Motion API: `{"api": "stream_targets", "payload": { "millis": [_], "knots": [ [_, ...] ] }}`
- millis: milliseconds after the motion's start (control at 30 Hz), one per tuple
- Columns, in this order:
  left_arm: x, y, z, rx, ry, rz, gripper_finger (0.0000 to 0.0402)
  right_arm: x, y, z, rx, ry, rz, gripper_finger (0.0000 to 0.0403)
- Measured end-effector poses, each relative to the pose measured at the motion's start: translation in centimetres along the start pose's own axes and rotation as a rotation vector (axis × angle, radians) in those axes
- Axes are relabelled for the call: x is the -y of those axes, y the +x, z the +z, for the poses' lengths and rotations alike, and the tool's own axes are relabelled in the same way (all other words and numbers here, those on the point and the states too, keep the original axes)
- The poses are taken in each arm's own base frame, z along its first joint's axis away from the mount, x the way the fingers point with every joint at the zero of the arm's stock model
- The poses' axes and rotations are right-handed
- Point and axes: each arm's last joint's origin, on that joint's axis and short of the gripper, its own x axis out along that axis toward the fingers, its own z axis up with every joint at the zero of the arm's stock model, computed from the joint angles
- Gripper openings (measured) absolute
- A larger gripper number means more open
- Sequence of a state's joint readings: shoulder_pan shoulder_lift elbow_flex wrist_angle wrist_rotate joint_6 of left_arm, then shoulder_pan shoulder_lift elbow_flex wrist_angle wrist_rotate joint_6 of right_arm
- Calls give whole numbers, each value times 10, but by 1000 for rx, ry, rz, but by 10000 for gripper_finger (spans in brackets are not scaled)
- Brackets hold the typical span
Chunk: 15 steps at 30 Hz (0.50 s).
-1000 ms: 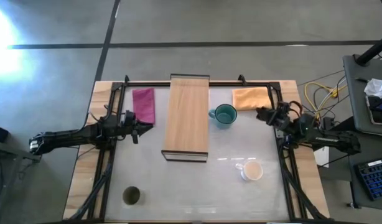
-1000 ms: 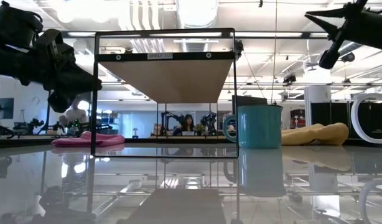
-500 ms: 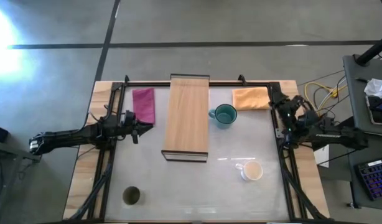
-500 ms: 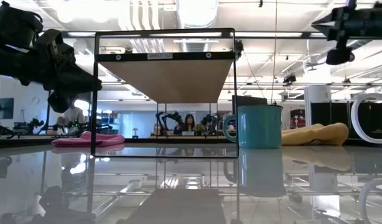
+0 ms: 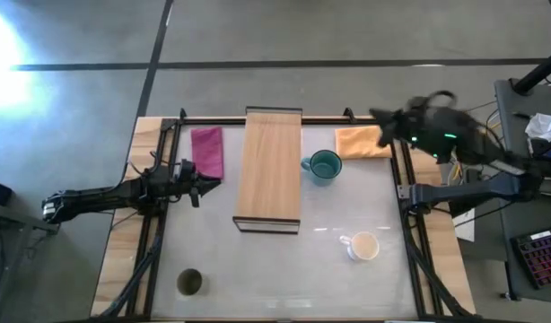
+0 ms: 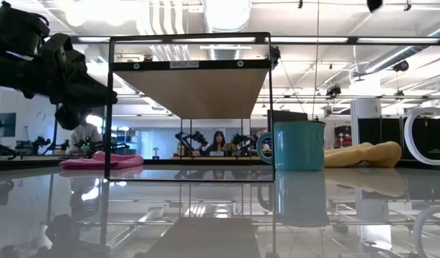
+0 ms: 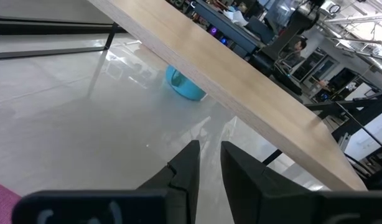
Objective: Stack small to large cups/mugs on shelf
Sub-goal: Put the white mug on the shelf
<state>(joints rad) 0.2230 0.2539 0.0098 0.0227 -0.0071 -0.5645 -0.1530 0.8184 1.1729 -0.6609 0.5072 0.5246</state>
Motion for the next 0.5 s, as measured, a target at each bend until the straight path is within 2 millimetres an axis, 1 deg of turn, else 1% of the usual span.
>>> {"api": "stream_targets", "payload": {
  "millis": [67,133,200,267,300,333,400,433,500],
  "knots": [
    [0,0,0,1,0,0,50,-5,5,-9,-287,-16,-37,9],
    [0,0,0,1,0,0,50,-12,6,-15,-531,-33,-62,9],
    [0,0,0,1,0,0,50,-17,4,-24,-738,-70,-117,9],
    [0,0,0,1,0,0,50,-25,-2,-35,-904,-112,-191,10],
    [0,0,0,1,0,0,50,-32,-5,-41,-954,-118,-195,12],
    [0,0,0,1,0,0,50,-42,-8,-48,-989,-106,-155,16],
    [0,0,0,1,0,0,50,-55,-21,-60,-1023,-53,-102,30],
    [0,0,0,0,0,0,50,-61,-28,-67,-1041,-27,-105,39],
    [0,0,0,2,0,-1,50,-68,-42,-83,-1075,-2,-178,64]
  ]
}}
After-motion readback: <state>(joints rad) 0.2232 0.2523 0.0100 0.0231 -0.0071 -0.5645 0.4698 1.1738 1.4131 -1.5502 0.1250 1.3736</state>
